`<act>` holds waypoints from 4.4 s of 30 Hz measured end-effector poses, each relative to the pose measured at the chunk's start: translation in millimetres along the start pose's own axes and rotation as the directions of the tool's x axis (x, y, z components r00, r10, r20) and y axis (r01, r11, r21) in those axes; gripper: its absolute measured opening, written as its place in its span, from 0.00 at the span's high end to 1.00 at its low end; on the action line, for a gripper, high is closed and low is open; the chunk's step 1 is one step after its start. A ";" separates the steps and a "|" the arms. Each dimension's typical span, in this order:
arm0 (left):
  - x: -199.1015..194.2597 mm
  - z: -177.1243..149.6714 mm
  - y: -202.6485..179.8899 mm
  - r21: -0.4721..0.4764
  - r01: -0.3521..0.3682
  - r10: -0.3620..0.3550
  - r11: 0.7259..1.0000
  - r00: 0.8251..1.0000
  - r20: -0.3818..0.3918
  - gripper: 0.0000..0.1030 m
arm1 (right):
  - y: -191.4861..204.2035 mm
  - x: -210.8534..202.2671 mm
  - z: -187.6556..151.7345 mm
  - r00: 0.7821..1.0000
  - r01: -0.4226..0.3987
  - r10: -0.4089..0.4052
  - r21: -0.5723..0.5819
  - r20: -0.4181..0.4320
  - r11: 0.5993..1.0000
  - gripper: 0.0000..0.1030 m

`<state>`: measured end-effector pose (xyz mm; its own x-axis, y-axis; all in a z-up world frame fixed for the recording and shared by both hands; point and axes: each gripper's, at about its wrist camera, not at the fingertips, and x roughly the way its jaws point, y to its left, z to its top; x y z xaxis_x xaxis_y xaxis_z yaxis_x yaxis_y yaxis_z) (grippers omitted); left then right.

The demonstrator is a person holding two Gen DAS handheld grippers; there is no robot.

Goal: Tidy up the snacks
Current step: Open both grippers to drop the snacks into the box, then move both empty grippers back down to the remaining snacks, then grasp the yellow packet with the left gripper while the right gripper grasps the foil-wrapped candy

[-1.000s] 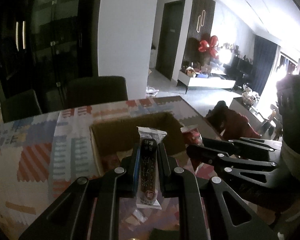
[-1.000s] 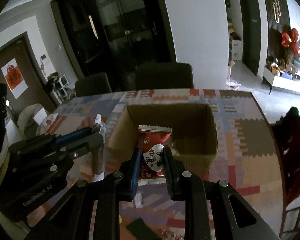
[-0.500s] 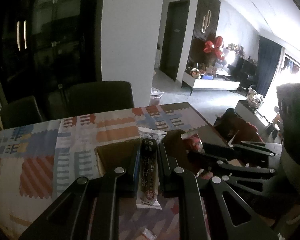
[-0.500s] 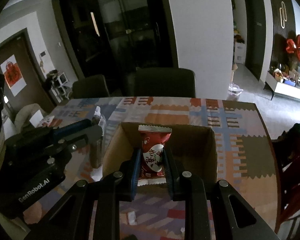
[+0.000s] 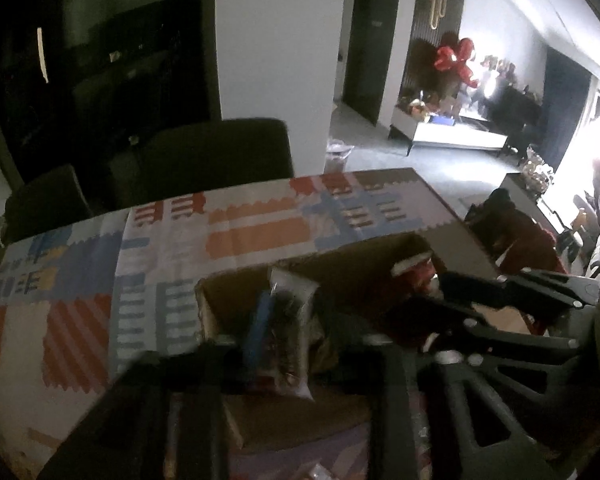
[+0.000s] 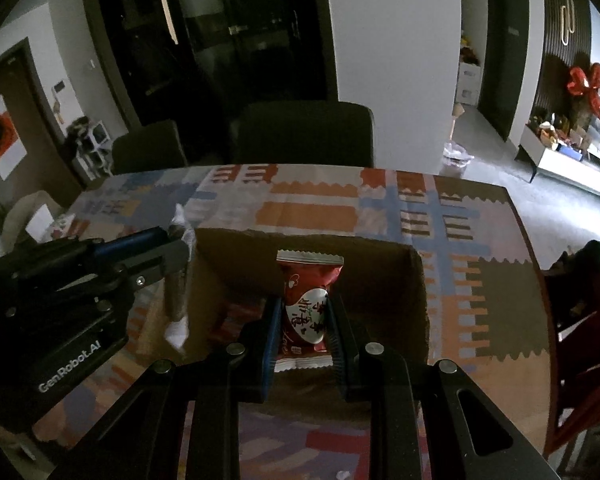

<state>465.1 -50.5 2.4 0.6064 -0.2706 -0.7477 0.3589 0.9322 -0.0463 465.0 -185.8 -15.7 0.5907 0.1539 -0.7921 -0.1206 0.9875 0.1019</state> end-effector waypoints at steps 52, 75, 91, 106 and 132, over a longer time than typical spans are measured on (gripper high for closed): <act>-100.9 -161.1 1.5 -0.134 -0.102 0.092 0.986 0.993 -0.077 0.40 | 42.9 -62.1 -136.1 0.996 -0.056 0.055 -0.012 -0.076 0.998 0.48; -57.2 -216.5 5.7 -0.124 -0.150 0.120 0.981 0.968 -0.221 0.40 | 32.7 -12.5 -196.0 0.969 0.008 0.009 0.065 -0.249 0.998 0.48; -14.3 -257.8 0.7 -0.106 -0.134 0.091 0.985 0.936 -0.339 0.40 | 13.2 5.1 -237.2 0.958 0.125 -0.087 0.126 -0.272 0.984 0.48; 21.0 -268.4 2.8 -0.126 -0.108 0.047 0.986 0.909 -0.415 0.39 | 7.4 29.0 -251.4 0.937 0.142 -0.074 0.177 -0.340 0.974 0.48; 32.2 -270.3 2.1 -0.077 -0.108 0.068 0.991 0.913 -0.402 0.66 | 13.4 52.2 -244.3 0.932 0.160 -0.113 0.111 -0.344 0.981 0.68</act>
<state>293.6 7.7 -200.9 0.2930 -0.0869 -0.9522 0.2357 0.9717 -0.0162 299.3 -173.1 -202.7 0.2895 0.0199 -0.9570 0.0649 0.9971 0.0404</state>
